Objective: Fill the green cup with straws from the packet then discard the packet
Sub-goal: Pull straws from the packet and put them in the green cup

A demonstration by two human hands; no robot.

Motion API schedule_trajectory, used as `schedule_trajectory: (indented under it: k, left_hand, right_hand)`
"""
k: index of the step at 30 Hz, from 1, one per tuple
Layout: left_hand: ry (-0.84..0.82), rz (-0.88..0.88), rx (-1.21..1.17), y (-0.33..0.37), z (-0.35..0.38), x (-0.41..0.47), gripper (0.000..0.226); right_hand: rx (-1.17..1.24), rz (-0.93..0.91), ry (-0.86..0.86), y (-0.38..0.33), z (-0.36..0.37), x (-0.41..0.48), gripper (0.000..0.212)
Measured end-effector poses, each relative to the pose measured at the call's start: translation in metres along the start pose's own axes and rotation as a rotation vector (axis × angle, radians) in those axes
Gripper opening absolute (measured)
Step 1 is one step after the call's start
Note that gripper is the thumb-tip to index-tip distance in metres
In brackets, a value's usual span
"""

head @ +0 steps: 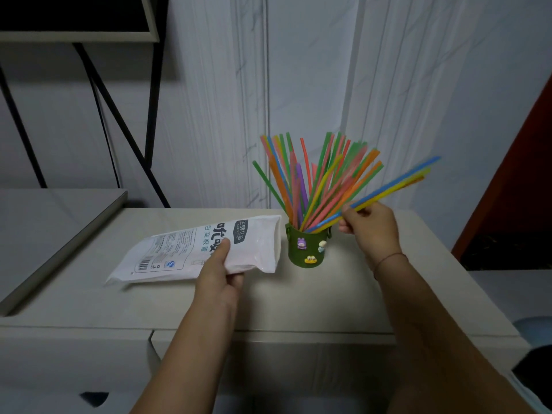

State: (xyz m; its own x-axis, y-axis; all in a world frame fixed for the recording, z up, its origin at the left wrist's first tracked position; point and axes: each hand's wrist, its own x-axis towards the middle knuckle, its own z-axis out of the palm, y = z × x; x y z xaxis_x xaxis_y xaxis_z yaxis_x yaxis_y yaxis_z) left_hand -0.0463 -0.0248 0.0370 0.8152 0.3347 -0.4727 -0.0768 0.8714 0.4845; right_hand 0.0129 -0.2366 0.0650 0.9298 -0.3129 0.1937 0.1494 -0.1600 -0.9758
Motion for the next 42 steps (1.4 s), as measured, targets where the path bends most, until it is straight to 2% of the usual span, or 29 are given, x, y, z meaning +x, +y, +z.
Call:
schedule_trajectory:
  k: [8,11,14,17,19,23,31,36,40,42]
  left_hand:
    - [-0.103,0.009,0.039,0.001,0.002,0.003,0.028]
    - [-0.096,0.018,0.055,0.002,0.002,0.005,0.033]
    - [-0.079,0.019,0.060,0.003,0.001,0.006,0.034]
    - [-0.072,0.014,0.049,0.004,0.001,0.006,0.031]
    - [-0.065,0.017,0.046,0.004,0.001,0.006,0.034]
    - [-0.067,0.028,0.068,0.003,0.000,0.006,0.037]
    - [-0.080,0.070,0.095,0.004,-0.004,0.006,0.041]
    - [-0.080,0.124,0.120,0.005,-0.007,0.001,0.045]
    - [-0.099,0.246,0.168,0.007,-0.011,-0.009,0.030]
    - [-0.121,0.338,0.236,0.006,-0.012,-0.016,0.029]
  right_hand:
    - [-0.158,0.016,-0.087,0.015,0.027,-0.001,0.014]
    - [-0.152,0.033,-0.117,0.019,0.029,-0.005,0.027]
    - [-0.097,0.039,-0.125,0.015,0.027,-0.006,0.015]
    - [-0.035,-0.010,-0.084,0.011,0.021,-0.007,0.017]
    - [-0.036,-0.046,-0.051,0.008,0.019,-0.009,0.009]
    - [-0.169,-0.102,-0.013,0.006,0.021,-0.011,0.022]
    - [-0.168,-0.030,-0.062,0.006,0.020,-0.015,0.019]
    - [0.020,0.210,-0.162,0.007,0.015,-0.024,0.009]
    - [0.455,0.712,-0.306,0.005,0.015,-0.043,0.023]
    - [0.575,0.887,-0.409,0.006,0.021,-0.054,0.026]
